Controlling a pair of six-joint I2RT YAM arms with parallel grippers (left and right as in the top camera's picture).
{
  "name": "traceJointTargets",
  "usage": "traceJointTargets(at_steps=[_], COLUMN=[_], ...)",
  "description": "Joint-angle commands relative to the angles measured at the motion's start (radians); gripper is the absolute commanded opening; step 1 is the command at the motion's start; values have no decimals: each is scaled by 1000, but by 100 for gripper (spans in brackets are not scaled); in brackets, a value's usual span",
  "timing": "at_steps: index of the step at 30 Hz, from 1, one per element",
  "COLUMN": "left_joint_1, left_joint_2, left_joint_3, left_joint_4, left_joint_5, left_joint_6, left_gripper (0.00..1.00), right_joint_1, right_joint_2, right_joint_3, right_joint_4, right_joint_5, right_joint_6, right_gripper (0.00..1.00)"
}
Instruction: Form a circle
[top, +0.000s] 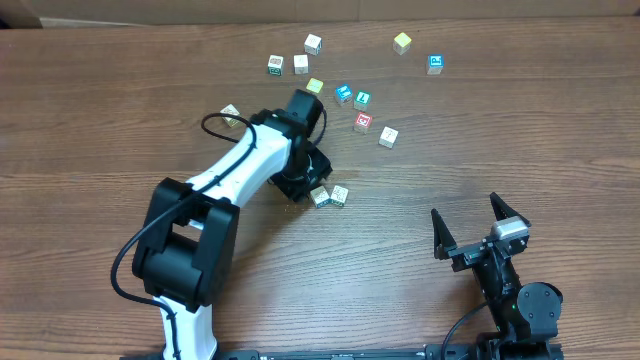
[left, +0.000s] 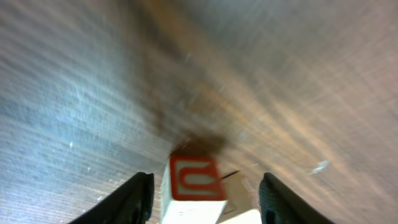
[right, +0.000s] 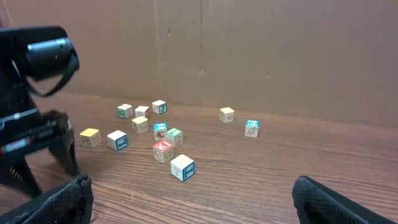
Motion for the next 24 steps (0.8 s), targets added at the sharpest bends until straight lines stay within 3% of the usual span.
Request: traceJointTargets(at_steps=[1,8,18,21,22,23,24], left_joint_1=[55,200,407,447,458,465,471], left_joint_2=[-68,-113,-112,-112,-112,-112,-112], left_joint_3=[85,225,229,229,229,228,228], left_joint_4=[0,-87,-174,-184,-192,-197,-198], left_joint_5=[-13,-66,-134,-148,-152,-152,-152], left_joint_6=[87,235,281,319,328,329,329], left_gripper=[57,62,71,81,87,100,100], right_joint_1=[-1,-1,-1,-1,-1,-1,-1], right_joint_2=[-8,-8,-8,-8,-8,-8,-8], right_joint_3=[-10,-10,-10,-10,-10,-10,-10], right_joint_4=[6,6,6,6,6,6,6], right_joint_5=[3,3,3,3,3,3,2], right_joint_6=[-2,-2,-2,-2,-2,-2,-2], right_gripper=[100,100,100,100,100,100,100])
